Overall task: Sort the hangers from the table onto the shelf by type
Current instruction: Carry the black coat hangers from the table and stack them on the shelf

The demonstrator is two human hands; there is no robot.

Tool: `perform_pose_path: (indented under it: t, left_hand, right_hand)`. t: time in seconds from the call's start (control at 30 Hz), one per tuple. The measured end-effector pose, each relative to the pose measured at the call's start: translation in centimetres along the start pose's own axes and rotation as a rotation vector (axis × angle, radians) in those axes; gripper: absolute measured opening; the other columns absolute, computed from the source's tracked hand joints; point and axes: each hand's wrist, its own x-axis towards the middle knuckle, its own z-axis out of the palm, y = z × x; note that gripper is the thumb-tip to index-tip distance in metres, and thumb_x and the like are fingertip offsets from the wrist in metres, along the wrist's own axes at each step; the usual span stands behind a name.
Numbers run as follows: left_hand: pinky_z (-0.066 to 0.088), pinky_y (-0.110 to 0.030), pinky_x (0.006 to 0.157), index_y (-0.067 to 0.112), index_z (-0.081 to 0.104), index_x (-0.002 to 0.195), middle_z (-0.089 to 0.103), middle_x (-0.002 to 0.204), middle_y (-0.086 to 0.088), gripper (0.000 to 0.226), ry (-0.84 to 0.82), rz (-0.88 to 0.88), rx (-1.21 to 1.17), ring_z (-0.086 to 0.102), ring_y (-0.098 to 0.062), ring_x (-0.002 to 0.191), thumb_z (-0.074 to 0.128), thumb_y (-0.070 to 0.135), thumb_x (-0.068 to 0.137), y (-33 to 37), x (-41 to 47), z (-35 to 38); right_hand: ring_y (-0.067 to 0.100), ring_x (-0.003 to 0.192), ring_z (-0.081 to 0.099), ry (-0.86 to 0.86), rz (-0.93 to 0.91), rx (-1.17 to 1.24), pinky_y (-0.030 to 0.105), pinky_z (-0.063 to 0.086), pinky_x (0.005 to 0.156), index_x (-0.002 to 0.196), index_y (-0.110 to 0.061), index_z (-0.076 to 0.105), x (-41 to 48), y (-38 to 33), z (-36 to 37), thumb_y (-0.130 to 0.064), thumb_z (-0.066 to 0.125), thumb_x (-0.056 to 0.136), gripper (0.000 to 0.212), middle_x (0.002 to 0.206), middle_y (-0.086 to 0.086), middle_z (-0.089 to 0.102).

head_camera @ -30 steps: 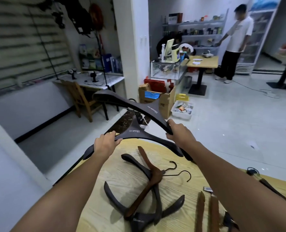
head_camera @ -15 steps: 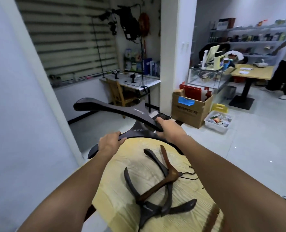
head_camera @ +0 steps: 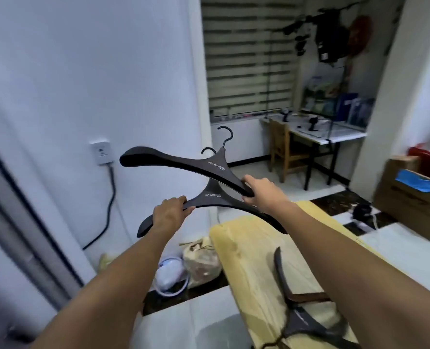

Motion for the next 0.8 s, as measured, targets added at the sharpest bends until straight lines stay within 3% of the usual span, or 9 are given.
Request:
perform_pose_path:
  t: [0.33,0.5,0.8]
  left_hand:
    - [0.045,-0.035,0.073,0.019,0.057,0.102,0.067,0.098,-0.003,0.035,0.026,-0.386,0.046,0.060,-0.026,0.097,0.043,0.051,0.094,-18.1,-10.2,-2.8]
    - [0.046,-0.036,0.080,0.018,0.056,0.109,0.065,0.110,-0.007,0.038,0.032,-0.587,0.097,0.059,-0.030,0.108,0.042,0.051,0.094,-25.9,-17.7,-3.9]
    - [0.044,-0.037,0.085,0.015,0.052,0.111,0.062,0.115,-0.008,0.042,0.010,-0.912,0.138,0.057,-0.029,0.107,0.038,0.051,0.095,-35.2,-30.9,-4.9]
  right_hand:
    - [0.031,0.081,0.054,-0.150,-0.300,0.086,0.032,0.042,0.066,0.119,-0.020,0.049,2.7,-15.5,8.3,-0.022,0.058,0.088,0.032,0.091,0.009,0.057]
    - [0.029,0.079,0.053,-0.226,-0.463,0.125,0.031,0.041,0.068,0.120,-0.020,0.049,1.8,-24.4,12.1,-0.021,0.058,0.088,0.033,0.087,0.005,0.054]
    - [0.032,0.087,0.060,-0.370,-0.738,0.129,0.035,0.048,0.074,0.117,-0.023,0.051,-2.8,-38.5,18.3,-0.021,0.060,0.084,0.034,0.093,0.010,0.062]
